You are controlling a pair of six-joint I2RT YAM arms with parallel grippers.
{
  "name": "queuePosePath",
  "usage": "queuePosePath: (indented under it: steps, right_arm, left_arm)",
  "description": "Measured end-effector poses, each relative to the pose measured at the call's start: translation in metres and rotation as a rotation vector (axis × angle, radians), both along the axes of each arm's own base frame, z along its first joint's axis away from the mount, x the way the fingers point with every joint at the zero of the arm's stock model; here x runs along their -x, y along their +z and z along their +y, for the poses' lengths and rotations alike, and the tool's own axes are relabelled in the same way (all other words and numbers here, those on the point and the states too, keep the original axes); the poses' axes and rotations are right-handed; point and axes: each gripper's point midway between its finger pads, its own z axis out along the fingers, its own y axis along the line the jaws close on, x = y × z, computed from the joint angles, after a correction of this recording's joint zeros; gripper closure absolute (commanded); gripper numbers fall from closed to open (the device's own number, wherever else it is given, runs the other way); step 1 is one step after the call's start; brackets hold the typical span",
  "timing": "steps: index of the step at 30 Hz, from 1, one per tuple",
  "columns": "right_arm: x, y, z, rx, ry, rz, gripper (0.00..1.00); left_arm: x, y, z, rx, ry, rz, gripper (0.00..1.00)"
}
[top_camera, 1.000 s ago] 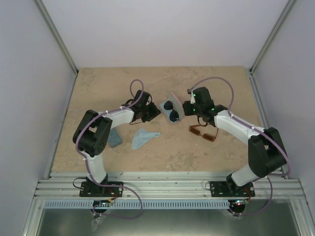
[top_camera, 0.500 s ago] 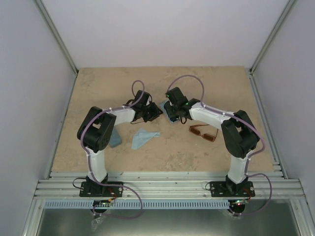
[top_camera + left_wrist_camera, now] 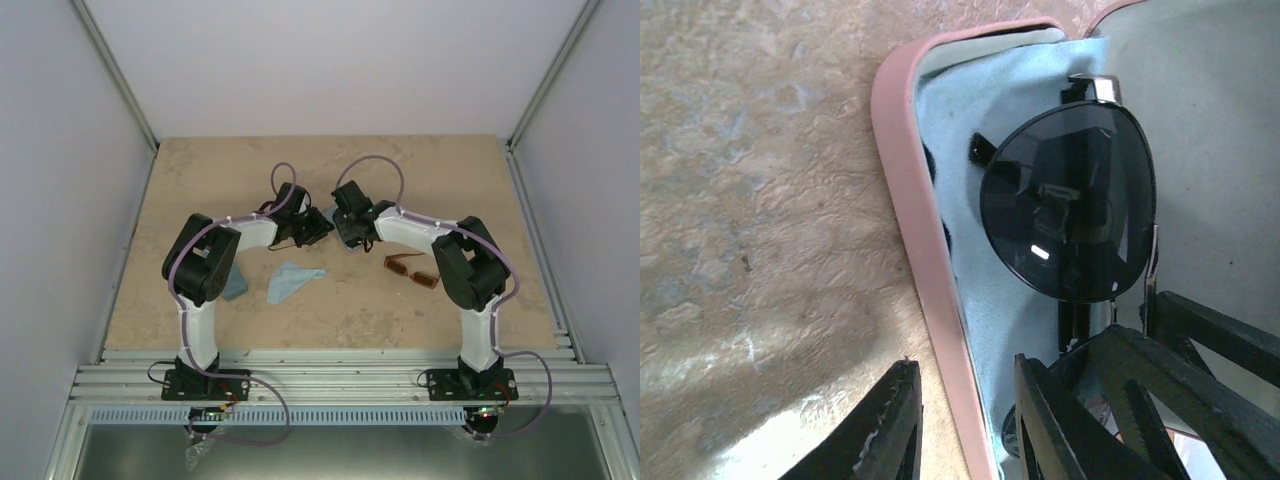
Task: Organize the sunglasses
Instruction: Place the sunglasses in the sunglasses case.
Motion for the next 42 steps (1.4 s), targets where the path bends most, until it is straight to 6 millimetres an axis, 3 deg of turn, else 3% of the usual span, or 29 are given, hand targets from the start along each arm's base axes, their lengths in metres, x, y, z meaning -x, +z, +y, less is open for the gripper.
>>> queuePosePath:
  steps: [12,15,21,24,28,31,34,39,42]
  right_arm:
    - [0.000,-0.002,0.013,-0.021,0.074,0.011,0.84]
    - [0.000,-0.002,0.015,-0.020,0.091,0.009,0.79]
    - [-0.001,0.001,0.014,-0.011,0.101,0.001,0.58]
    - [-0.001,0.017,0.015,-0.032,0.096,-0.023,0.55]
    - [-0.003,0.064,0.015,-0.101,0.082,-0.107,0.56]
    - [-0.003,0.097,0.005,-0.158,0.035,-0.180,0.61]
    - [-0.010,0.110,-0.018,-0.189,-0.050,-0.208,0.66]
    - [-0.030,0.081,-0.070,-0.164,-0.209,-0.157,0.69]
    - [-0.032,0.055,-0.083,-0.142,-0.235,-0.097,0.67]
  left_arm:
    - [0.000,0.001,-0.001,0.004,-0.002,-0.002,0.73]
    - [0.000,0.001,-0.001,0.004,-0.002,-0.002,0.73]
    - [-0.001,0.000,0.000,-0.002,0.004,-0.005,0.73]
    - [-0.002,-0.001,0.002,-0.010,0.011,-0.005,0.73]
    - [-0.003,-0.003,0.005,-0.026,0.023,-0.006,0.75]
    - [-0.004,-0.005,0.007,-0.041,0.031,-0.007,0.82]
    - [-0.004,-0.007,0.010,-0.058,0.037,-0.007,0.89]
    - [-0.005,-0.009,0.012,-0.085,0.043,0.003,0.93]
    - [-0.013,-0.010,0.009,-0.086,0.042,0.001,0.94]
